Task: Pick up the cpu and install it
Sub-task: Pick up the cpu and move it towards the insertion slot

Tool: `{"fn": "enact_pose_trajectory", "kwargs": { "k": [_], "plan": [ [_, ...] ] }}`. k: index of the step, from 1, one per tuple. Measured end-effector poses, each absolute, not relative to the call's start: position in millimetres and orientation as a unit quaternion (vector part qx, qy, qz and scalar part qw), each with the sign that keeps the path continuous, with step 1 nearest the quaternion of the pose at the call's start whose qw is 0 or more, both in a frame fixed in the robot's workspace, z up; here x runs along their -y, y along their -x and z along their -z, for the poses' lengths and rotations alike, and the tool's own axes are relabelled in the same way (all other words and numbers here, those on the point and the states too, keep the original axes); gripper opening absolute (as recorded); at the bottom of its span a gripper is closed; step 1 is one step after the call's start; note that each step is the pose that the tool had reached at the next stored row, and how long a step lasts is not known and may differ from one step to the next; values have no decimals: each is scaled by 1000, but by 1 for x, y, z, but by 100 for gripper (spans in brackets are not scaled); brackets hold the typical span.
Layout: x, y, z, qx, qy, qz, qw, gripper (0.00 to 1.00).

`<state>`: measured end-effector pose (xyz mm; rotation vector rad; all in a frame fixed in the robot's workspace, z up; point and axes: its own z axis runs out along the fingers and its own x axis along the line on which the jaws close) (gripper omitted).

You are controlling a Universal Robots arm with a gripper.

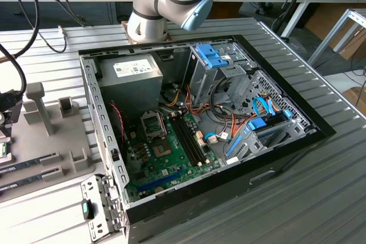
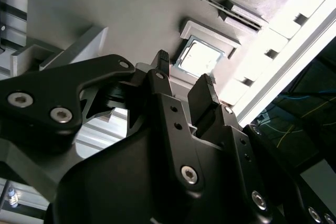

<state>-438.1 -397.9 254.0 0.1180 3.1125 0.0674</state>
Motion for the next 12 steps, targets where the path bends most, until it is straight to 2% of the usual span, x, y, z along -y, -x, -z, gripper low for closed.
{"fn": "enact_pose_trajectory", "kwargs": {
  "k": [12],
  "plan": [
    [398, 442, -253, -999, -38, -22, 13, 42]
  ]
}}
